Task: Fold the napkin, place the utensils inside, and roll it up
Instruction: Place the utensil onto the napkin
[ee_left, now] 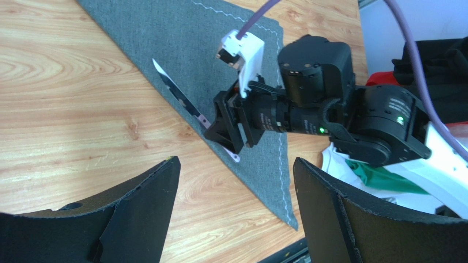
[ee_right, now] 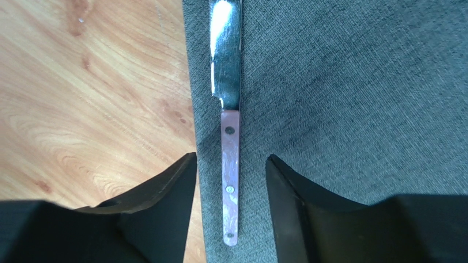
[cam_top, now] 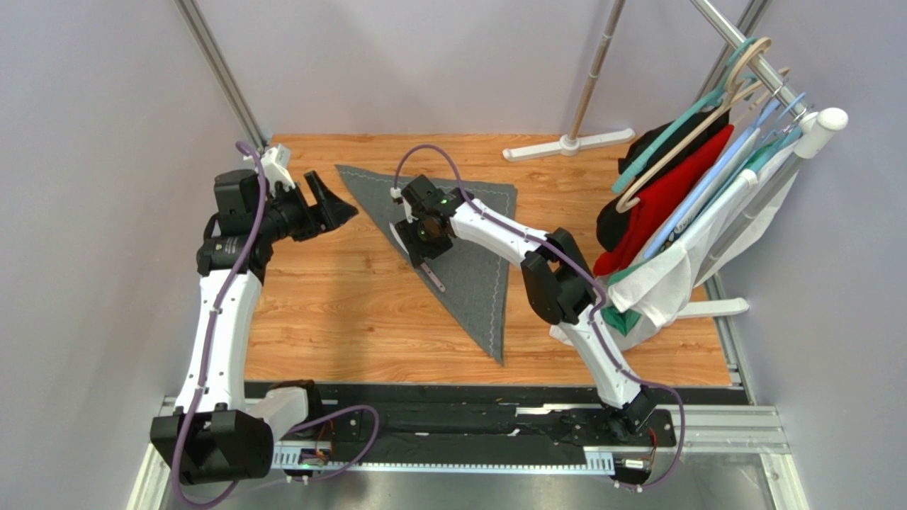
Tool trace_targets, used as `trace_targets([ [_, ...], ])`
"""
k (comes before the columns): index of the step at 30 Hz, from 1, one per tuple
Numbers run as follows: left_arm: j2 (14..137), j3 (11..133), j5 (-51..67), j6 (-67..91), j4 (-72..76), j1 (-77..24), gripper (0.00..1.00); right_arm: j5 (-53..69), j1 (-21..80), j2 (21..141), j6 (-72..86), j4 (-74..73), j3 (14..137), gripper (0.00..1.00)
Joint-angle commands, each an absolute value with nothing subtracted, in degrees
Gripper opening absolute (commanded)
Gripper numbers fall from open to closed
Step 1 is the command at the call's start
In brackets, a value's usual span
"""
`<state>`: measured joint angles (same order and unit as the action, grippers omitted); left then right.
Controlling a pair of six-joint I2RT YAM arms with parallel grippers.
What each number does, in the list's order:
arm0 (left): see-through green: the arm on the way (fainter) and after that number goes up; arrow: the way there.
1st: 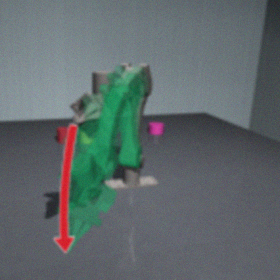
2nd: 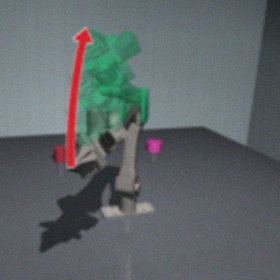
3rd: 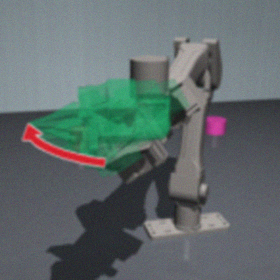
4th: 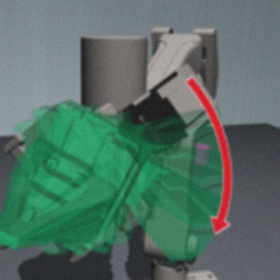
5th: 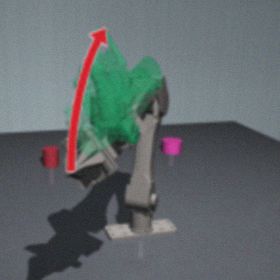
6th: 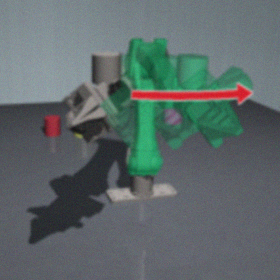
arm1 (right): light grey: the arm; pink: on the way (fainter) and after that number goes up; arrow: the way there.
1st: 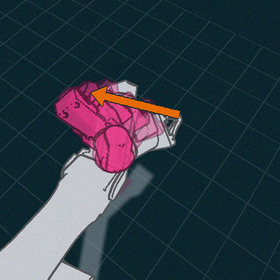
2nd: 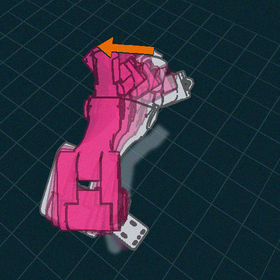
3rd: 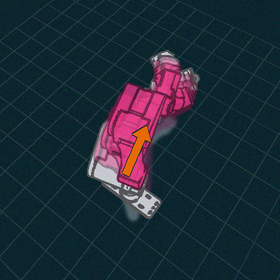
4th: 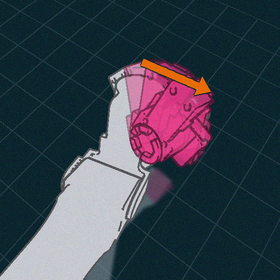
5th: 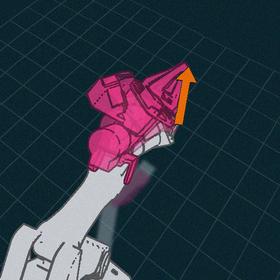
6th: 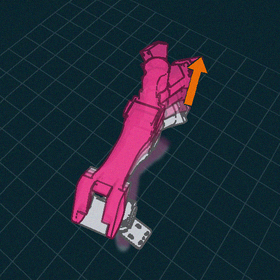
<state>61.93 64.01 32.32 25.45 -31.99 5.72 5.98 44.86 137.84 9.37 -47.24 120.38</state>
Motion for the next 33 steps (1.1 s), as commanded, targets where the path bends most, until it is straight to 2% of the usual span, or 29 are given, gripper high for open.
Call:
trace_targets([
  [1,60.3,63.9,30.9,24.6,-31.1,6.2,0.85,5.6,45.1,129.2,8.7,-44.0,118.8,0.57],
  [7,60.6,62.4,31.6,24.0,-28.8,7.3,0.85,4.4,44.9,121.6,8.3,-42.6,112.9,0.59],
  [11,63.2,62.1,32.7,23.8,-27.3,8.5,0.86,4.8,43.5,113.9,9.0,-39.1,103.0,0.59],
  [19,69.1,62.8,27.0,25.3,-19.4,9.6,0.84,9.8,37.5,99.0,12.3,-27.6,83.5,0.59],
  [26,89.8,76.5,24.6,24.2,-13.3,10.5,0.82,14.1,32.6,88.6,13.8,-22.1,72.0,0.59],
  [33,110.2,85.7,30.8,28.3,-6.4,14.4,0.81,15.0,30.8,82.5,14.9,-20.0,66.9,0.59],
])
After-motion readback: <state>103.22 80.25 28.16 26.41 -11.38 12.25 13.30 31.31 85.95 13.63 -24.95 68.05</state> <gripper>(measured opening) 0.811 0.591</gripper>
